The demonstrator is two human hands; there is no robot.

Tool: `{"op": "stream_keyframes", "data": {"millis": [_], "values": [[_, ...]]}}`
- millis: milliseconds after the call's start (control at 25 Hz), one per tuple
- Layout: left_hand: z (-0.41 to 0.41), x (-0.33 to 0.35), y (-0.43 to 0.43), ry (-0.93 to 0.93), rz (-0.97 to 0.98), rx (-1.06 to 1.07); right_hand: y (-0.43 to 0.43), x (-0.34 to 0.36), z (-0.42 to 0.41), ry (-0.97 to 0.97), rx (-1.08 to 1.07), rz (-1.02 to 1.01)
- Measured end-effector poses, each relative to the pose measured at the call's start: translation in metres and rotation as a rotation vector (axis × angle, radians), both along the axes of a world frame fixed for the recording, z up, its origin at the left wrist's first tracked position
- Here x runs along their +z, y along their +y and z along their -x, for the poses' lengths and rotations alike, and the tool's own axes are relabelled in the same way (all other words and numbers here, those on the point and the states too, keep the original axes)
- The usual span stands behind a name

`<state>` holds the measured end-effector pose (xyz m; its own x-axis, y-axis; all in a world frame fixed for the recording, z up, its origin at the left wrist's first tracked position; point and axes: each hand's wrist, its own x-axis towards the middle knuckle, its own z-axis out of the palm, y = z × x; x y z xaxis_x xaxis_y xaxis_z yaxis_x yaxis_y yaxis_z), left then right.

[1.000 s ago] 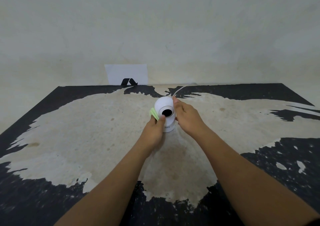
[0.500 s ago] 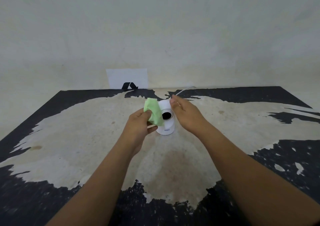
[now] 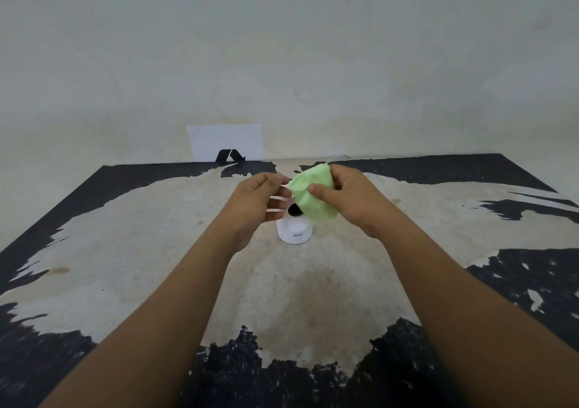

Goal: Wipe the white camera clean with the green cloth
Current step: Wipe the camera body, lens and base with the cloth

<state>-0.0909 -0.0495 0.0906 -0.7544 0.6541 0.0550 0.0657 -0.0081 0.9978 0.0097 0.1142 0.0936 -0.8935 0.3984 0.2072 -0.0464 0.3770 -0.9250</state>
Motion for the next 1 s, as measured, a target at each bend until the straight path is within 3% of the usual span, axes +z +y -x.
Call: {"op": "stream_keyframes", "data": {"millis": [120,200,400,560,680,880,1000], "values": [[0.012,-0.020,0.005,0.228,0.127,0.153,0.007,-0.009,0.005,0.100,-0.397,-0.125],[0.015,-0.026,0.009,0.212,0.126,0.144,0.003,-0.015,0.011,0.146,-0.521,-0.178],[0.015,-0.028,0.019,0.010,0.102,0.033,-0.024,-0.042,0.029,0.022,-0.259,-0.154],[0.021,-0.030,0.019,-0.005,0.103,0.018,-0.037,-0.059,0.031,-0.007,-0.087,-0.082],[0.021,-0.031,0.020,-0.018,0.095,0.017,-0.041,-0.066,0.026,-0.066,-0.070,0.181],[0.023,-0.031,0.019,-0.049,0.090,0.001,-0.046,-0.068,0.029,-0.160,-0.093,0.393],[0.023,-0.032,0.018,-0.035,0.084,-0.007,-0.048,-0.054,0.038,-0.106,-0.119,0.461]]}}
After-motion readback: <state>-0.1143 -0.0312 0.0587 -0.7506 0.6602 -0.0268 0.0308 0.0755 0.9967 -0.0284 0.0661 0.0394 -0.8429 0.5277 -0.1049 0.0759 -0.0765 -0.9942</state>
